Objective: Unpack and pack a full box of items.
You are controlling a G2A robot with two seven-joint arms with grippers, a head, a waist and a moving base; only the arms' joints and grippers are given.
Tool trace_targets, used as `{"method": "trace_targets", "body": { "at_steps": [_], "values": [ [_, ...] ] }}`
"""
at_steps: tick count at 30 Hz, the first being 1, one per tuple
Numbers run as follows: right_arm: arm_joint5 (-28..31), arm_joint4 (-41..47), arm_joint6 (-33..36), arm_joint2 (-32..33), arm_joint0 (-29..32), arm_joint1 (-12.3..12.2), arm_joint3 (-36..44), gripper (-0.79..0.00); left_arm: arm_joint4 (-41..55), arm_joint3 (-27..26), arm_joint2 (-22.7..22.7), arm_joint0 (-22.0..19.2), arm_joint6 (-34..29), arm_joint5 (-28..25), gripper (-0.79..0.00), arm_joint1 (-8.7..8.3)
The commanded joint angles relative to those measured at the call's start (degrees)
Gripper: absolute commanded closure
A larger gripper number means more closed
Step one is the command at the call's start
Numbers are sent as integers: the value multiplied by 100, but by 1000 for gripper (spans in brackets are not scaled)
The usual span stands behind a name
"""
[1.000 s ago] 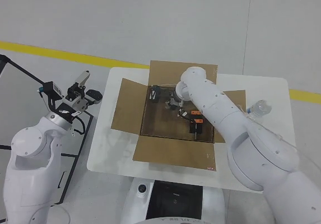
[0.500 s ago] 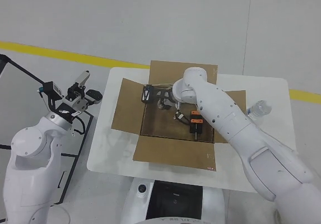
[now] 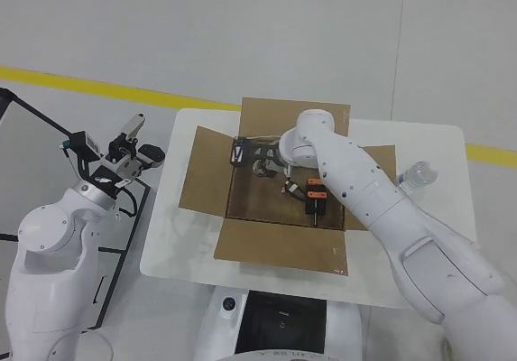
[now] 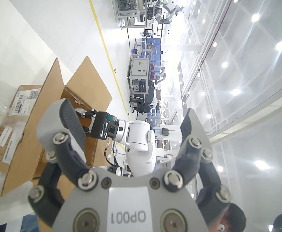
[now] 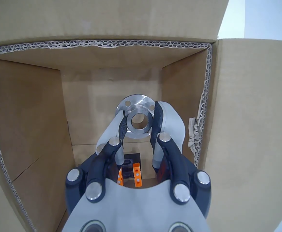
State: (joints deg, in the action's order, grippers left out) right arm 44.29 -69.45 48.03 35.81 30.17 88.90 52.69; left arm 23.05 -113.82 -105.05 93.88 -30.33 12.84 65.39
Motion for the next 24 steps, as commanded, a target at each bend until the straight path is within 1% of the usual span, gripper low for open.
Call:
{"method": "trace_targets", "body": {
  "at_steps": [1, 5, 9, 13, 15, 20, 24],
  "values": [
    [-93, -185, 116, 34, 120, -63, 293, 0, 0, 0, 0, 0, 0, 0, -785, 0],
    [-131, -307, 615, 475, 596, -353, 1117, 0, 0, 0, 0, 0, 0, 0, -785, 0],
    [-186, -386, 1382, 1231, 1457, -748, 2654, 0, 0, 0, 0, 0, 0, 0, -785, 0],
    [-475, -580, 1672, 1881, 2356, -1159, 4248, 0, 0, 0, 0, 0, 0, 0, -785, 0],
    [-598, -634, 1795, 2152, 2720, -1350, 4906, 0, 0, 0, 0, 0, 0, 0, -785, 0],
    [-841, -667, 2039, 2770, 3317, -1772, 6056, 0, 0, 0, 0, 0, 0, 0, -785, 0],
    [-981, -513, 2178, 3191, 3775, -2091, 6848, 0, 0, 0, 0, 0, 0, 0, -785, 0]
  ]
}}
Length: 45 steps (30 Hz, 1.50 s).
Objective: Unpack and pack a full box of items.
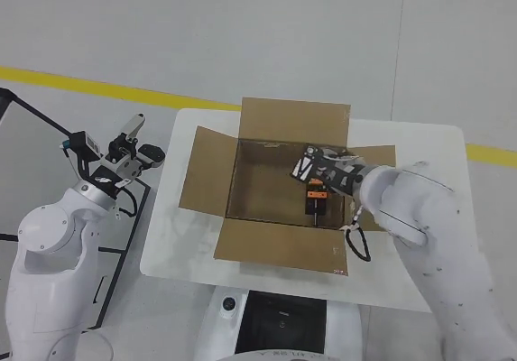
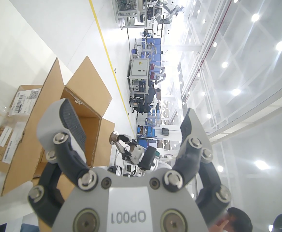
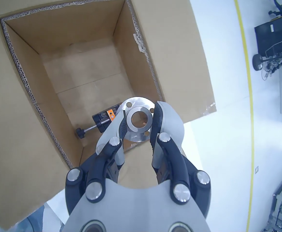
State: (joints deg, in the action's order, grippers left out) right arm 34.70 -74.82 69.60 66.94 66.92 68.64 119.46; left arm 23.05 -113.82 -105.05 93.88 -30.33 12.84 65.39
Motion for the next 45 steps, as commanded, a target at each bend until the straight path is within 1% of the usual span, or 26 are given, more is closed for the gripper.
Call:
{"method": "trace_targets", "body": {
  "at_steps": [1, 15, 16, 17, 20, 27, 30, 33, 36, 39, 42, 44, 45],
  "values": [
    [-29, 53, 29, 122, 178, -117, 263, 0, 0, 0, 0, 0, 0, 0, -785, 0],
    [-50, 49, -7, 131, 186, -117, 263, 0, 0, 0, 0, 0, 0, 0, -785, 0],
    [-156, -55, -28, 282, 277, -139, 305, 0, 0, 0, 0, 0, 0, 0, -785, 0],
    [-129, -57, -22, 345, 345, -153, 339, 0, 0, 0, 0, 0, 0, 0, -785, 0],
    [-63, -94, 61, 812, 718, -237, 349, 0, 0, 0, 0, 0, 0, 0, -785, 0],
    [125, 150, -127, 1703, 1373, -373, 687, 0, 0, 0, 0, 0, 0, 0, -785, 0],
    [208, 347, -210, 1936, 1512, -432, 777, 0, 0, 0, 0, 0, 0, 0, -785, 0],
    [260, 543, -261, 1967, 1562, -504, 845, 0, 0, 0, 0, 0, 0, 0, -785, 0],
    [308, 569, -310, 1808, 1450, -584, 760, 0, 0, 0, 0, 0, 0, 0, -785, 0],
    [363, 624, -364, 1425, 1125, -645, 491, 0, 0, 0, 0, 0, 0, 0, -785, 0],
    [381, 842, -383, 883, 530, -655, 22, 0, 0, 0, 0, 0, 0, 0, -785, 0],
    [385, 1303, -387, 495, 37, -615, -442, 0, 0, 0, 0, 0, 0, 0, -785, 0],
    [362, 1600, -364, 271, -205, -590, -772, -68, 0, 0, 0, 0, 0, 0, -785, 0]
  ]
}}
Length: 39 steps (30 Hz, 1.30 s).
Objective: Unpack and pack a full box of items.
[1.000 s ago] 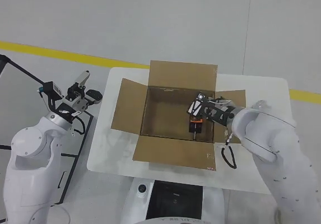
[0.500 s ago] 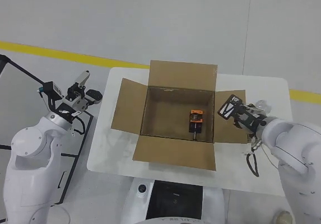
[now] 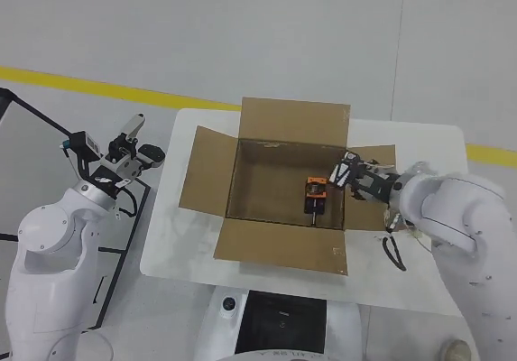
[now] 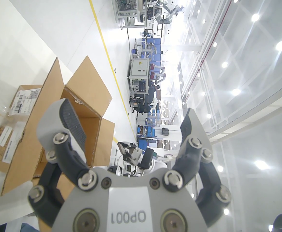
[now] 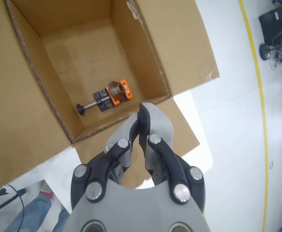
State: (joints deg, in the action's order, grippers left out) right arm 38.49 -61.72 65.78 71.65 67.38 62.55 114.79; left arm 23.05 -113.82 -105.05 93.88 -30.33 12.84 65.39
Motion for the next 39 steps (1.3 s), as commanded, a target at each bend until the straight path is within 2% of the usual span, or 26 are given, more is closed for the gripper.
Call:
{"method": "trace_targets", "body": {
  "at_steps": [1, 2, 3, 10, 12, 15, 18, 22, 27, 29, 31, 32, 33, 39],
  "values": [
    [-84, 448, 85, -437, -524, 37, -613, -197, 0, 0, 0, 0, 0, 0, -785, 0],
    [-178, 320, 180, -695, -808, 39, -775, -302, 0, 0, 0, 0, 0, 0, -785, 0],
    [-206, 224, 208, -782, -898, 36, -783, -274, 0, 0, 0, 0, 0, 0, -785, 0],
    [-206, 224, 208, -782, -898, 36, -783, -274, 0, 0, 0, 0, 0, 0, -785, 0],
    [-196, 212, 180, -819, -856, 35, -849, -194, 0, 0, 0, 0, 0, 0, -785, 0],
    [-100, 171, -14, -1242, -967, 93, -1272, -108, 0, 0, 0, 0, 0, 0, -785, 0],
    [-210, 47, -46, -1714, -1321, 201, -1834, -108, 0, 0, 0, 0, 0, 0, -785, 0],
    [-382, 17, -122, -2426, -1863, 419, -2651, -129, 0, 0, 0, 0, 0, 0, -785, 0],
    [-355, 441, -15, -3229, -2548, 770, -3792, -157, 0, 0, 0, 0, 0, 0, -785, 0],
    [-308, 556, 152, -3508, -2800, 909, -4150, -206, 0, 0, 0, 0, 0, 0, -785, 0],
    [-337, 523, 280, -3750, -3005, 1034, -4427, -271, 0, 0, 0, 0, 0, 0, -785, 0],
    [-380, 488, 316, -3854, -3085, 1091, -4543, -271, 0, 0, 0, 0, 0, 0, -785, 0],
    [-422, 433, 367, -3957, -3157, 1147, -4662, -320, 0, 0, 0, 0, 0, 0, -785, 0],
    [-567, 176, 304, -4414, -3431, 1441, -5204, -342, 0, 0, 0, 0, 0, 0, -785, 0]
  ]
}}
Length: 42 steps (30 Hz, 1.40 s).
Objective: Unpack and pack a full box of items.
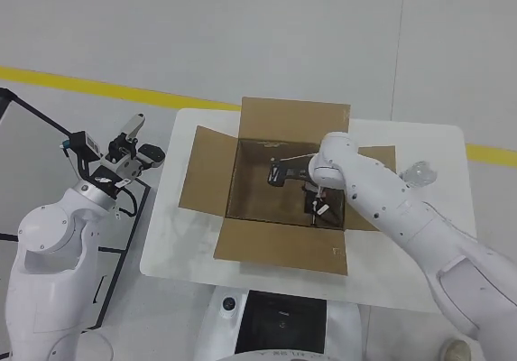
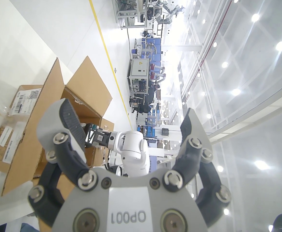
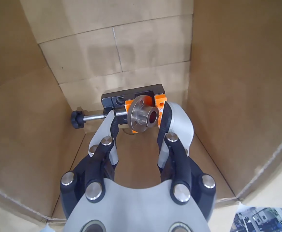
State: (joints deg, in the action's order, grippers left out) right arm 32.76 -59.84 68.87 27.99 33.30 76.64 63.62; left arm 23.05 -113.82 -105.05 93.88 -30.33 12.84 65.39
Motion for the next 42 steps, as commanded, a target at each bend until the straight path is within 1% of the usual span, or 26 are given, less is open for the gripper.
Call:
{"method": "trace_targets", "body": {
  "at_steps": [1, 9, 13, 16, 18, 19, 20, 21, 25, 31, 37, 42],
  "values": [
    [13, -37, -23, -118, -54, 82, -188, -342, 0, 0, 0, 0, 0, 0, -785, 0],
    [84, -92, -224, -520, -279, 473, -1046, -345, 0, 0, 0, 0, 0, 0, -785, 0],
    [103, -176, -316, -666, -344, 638, -1396, -320, 0, 0, 0, 0, 0, 0, -785, 0],
    [78, -216, -342, -743, -388, 754, -1579, -246, 0, 0, 0, 0, 0, 0, -785, 0],
    [77, -215, -324, -768, -424, 817, -1678, -154, 0, 0, 0, 0, 0, 0, -785, 0],
    [89, -205, -320, -771, -443, 843, -1722, -126, 0, 0, 0, 0, 0, 0, -785, 0],
    [97, -209, -306, -776, -463, 865, -1761, -40, 0, 0, 0, 0, 0, 0, -785, 0],
    [112, -203, -302, -775, -478, 883, -1794, 0, 0, 0, 0, 0, 0, 0, -785, 0],
    [164, -172, -323, -734, -536, 927, -1880, 0, 0, 0, 0, 0, 0, 0, -785, 0],
    [189, -140, -408, -608, -567, 915, -1842, 0, 0, 0, 0, 0, 0, 0, -785, 0],
    [340, -34, -582, -372, -516, 795, -1578, 0, 0, 0, 0, 0, 0, 0, -785, 0],
    [371, -47, -489, -224, -399, 676, -1336, 0, 0, 0, 0, 0, 0, 0, -785, 0]
  ]
}}
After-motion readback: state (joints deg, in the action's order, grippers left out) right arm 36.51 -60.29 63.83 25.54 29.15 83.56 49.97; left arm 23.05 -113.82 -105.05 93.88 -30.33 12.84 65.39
